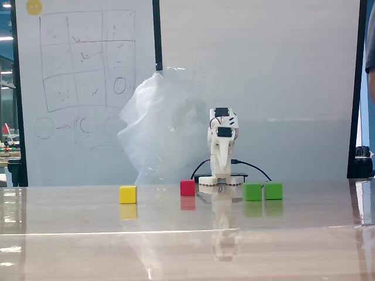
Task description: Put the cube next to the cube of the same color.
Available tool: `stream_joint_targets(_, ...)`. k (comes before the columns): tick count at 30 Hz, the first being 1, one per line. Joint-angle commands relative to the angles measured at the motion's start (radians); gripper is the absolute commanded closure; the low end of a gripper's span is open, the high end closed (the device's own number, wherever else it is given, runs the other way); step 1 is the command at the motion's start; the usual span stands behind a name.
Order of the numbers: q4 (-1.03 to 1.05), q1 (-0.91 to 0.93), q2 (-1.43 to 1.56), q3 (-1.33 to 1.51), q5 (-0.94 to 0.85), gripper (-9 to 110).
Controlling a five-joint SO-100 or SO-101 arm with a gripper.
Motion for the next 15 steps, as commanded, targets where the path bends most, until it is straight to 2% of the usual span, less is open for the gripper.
stream_joint_targets(1,0.064,0.011,0.032,-0.005,-0.006,102)
stream_joint_targets(15,0.057,0.009,0.031,-0.006,-0.006,102)
